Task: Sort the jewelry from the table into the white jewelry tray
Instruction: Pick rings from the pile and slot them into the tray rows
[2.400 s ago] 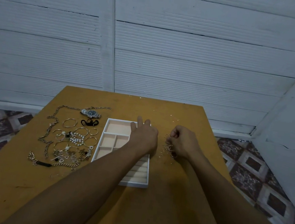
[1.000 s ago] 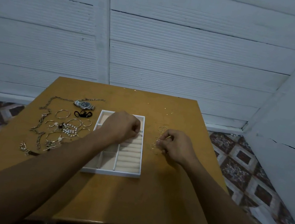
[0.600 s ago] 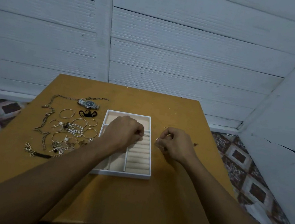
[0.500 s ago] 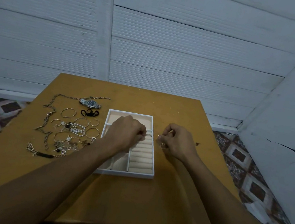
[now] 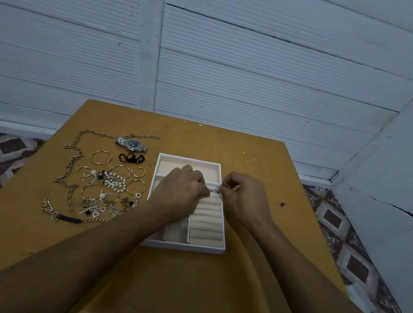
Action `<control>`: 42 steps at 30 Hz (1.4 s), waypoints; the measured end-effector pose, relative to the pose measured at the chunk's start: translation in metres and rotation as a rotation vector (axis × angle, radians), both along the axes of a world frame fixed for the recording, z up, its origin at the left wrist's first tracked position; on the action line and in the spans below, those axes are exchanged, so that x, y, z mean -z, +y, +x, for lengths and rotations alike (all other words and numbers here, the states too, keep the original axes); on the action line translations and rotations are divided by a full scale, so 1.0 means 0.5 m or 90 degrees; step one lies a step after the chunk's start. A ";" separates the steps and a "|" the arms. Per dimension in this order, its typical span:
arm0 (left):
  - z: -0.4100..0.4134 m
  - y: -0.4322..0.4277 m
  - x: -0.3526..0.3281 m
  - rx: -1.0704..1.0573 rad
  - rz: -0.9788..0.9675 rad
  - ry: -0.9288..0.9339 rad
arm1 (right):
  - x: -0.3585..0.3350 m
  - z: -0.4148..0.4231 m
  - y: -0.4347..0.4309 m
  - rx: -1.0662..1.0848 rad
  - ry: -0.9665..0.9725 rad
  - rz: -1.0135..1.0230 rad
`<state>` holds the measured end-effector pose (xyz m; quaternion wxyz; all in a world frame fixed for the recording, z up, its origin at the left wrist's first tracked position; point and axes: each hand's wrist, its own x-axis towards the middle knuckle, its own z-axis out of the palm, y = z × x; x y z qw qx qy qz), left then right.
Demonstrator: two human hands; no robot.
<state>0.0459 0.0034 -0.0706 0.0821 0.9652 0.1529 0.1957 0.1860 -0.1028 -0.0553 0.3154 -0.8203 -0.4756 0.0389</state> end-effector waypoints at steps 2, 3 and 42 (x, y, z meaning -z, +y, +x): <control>-0.001 0.002 -0.001 -0.005 -0.012 -0.010 | 0.005 0.001 0.000 -0.014 -0.049 -0.012; -0.002 0.004 -0.003 -0.012 -0.021 -0.013 | 0.007 0.002 -0.002 -0.021 -0.072 -0.018; 0.035 -0.028 -0.022 -0.077 -0.098 0.023 | -0.042 0.089 -0.047 0.027 0.039 -0.106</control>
